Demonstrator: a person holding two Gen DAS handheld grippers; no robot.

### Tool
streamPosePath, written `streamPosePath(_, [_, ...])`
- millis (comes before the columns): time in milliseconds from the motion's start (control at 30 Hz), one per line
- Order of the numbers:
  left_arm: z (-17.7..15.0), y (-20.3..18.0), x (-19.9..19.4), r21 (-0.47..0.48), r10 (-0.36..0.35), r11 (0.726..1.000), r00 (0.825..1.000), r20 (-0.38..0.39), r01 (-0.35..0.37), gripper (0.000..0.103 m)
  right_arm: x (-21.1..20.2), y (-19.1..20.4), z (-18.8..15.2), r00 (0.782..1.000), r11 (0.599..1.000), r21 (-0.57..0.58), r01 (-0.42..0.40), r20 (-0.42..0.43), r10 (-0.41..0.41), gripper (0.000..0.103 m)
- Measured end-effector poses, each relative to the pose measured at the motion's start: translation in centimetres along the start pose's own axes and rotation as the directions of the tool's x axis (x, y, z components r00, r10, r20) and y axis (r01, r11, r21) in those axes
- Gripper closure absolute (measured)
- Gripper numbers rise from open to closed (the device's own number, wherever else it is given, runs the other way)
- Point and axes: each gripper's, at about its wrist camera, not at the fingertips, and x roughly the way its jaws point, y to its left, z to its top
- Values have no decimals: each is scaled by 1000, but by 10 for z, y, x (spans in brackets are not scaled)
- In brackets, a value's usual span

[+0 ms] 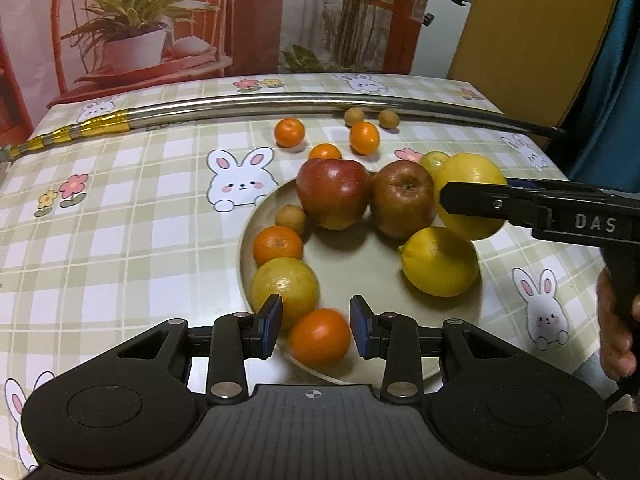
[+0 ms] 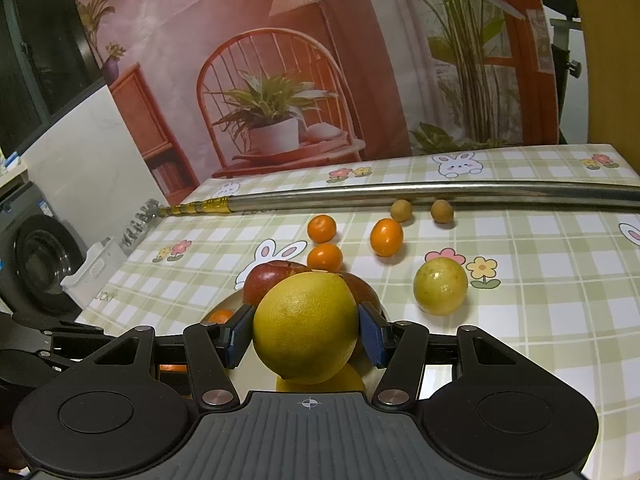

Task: Organize fruits
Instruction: 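Lower the tangerine onto the plate and open left while right holds the lemon above, then lower the lemon onto the plate with right and open it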

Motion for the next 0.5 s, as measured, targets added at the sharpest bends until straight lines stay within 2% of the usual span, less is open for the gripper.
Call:
streamPosePath(167, [-4,5,6,-15,30,999,999,-27,-31,64,0,0,0,1000,1000,2,2,-1,-2,51])
streamPosePath(500, [-1,12,-5,-58,12,998,1000,19,-11,64,1,1,-1,1000,1000,0,2,-7,-2,51])
